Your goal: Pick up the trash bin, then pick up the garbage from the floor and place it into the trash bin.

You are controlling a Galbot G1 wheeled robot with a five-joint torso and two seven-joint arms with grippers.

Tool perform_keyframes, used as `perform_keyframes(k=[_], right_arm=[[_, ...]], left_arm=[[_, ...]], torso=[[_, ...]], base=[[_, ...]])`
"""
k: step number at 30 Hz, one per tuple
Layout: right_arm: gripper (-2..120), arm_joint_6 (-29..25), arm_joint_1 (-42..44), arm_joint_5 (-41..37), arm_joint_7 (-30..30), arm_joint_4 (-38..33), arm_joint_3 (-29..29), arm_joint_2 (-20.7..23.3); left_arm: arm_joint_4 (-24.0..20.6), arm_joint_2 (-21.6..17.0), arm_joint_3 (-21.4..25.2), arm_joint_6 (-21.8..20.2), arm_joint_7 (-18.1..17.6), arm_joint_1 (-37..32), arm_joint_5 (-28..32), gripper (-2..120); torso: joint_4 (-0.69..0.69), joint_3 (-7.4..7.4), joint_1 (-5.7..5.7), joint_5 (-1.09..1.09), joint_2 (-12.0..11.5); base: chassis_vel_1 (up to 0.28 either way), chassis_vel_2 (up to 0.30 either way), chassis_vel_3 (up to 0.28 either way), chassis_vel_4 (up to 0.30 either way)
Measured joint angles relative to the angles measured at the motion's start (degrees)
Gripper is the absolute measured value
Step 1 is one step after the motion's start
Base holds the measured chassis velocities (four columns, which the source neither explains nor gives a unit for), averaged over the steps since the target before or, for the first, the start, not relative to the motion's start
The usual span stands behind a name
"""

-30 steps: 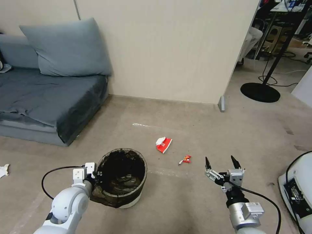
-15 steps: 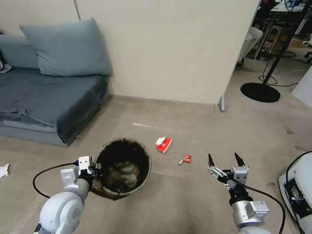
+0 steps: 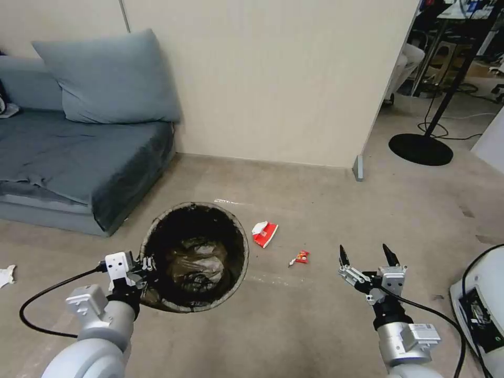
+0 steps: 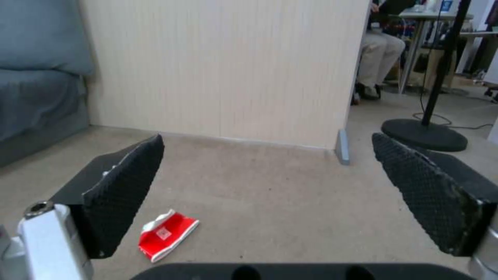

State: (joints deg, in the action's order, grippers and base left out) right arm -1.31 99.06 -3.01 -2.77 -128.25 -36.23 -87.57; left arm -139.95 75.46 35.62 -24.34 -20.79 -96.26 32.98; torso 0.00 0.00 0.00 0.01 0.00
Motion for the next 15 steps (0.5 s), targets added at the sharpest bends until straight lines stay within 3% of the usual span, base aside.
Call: perform_keyframes(k=[15], right_arm=[[100, -0.17, 0.02, 0.47, -0.57, -0.07, -0.17, -0.17]], left_arm=[[-1.86, 2.09, 0.89, 1.59, -2.70, -1.64, -0.19, 3]], torso=[[0.00, 0.00, 0.00, 0.00, 0.00]], base=[[0.000, 0.000, 0.000, 0.000]])
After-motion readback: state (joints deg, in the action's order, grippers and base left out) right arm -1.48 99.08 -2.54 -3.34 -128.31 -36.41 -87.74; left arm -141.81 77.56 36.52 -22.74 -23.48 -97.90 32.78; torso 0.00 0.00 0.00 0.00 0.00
